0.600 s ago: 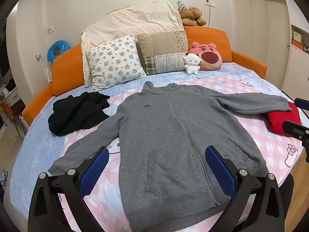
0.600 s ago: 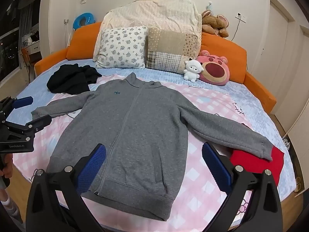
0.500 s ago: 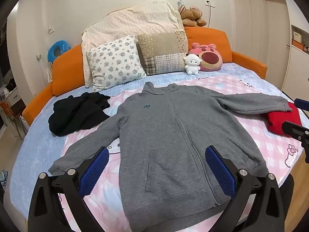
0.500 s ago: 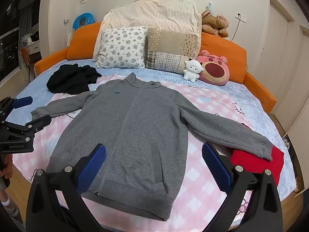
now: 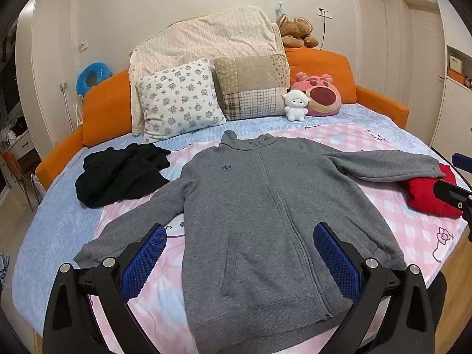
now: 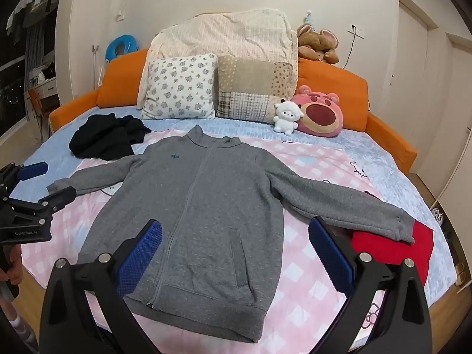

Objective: Fold large clothes

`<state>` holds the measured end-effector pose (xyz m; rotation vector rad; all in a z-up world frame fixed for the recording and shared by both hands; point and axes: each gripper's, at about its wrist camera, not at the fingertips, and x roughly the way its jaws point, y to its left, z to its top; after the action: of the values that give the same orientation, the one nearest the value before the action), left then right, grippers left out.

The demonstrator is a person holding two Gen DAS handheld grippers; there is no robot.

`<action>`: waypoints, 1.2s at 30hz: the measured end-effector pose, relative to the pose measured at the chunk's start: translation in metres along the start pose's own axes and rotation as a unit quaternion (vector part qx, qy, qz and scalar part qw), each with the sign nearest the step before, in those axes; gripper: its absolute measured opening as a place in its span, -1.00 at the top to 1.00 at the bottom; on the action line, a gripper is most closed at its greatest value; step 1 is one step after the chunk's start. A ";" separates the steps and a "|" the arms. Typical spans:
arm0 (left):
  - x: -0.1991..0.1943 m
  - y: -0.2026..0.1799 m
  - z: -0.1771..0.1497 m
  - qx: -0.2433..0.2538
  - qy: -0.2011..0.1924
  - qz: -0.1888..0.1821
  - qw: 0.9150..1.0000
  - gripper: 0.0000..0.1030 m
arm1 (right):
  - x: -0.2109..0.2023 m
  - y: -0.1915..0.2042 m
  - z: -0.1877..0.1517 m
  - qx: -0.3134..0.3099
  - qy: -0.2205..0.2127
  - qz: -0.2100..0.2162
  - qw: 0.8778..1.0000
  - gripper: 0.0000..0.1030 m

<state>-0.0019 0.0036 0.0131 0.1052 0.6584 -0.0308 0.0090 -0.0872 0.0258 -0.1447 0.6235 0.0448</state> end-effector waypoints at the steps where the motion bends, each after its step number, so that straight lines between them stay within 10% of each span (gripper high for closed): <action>1: -0.002 0.000 -0.003 0.000 -0.001 0.001 1.000 -0.96 | -0.001 0.000 0.000 0.001 -0.001 0.000 1.000 -0.91; 36: -0.012 0.004 -0.003 0.001 -0.017 0.005 1.000 -0.96 | -0.012 0.004 0.004 0.000 -0.014 0.000 1.000 -0.91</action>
<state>-0.0133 0.0077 0.0187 0.1106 0.6247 -0.0234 0.0014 -0.0824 0.0352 -0.1447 0.5965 0.0469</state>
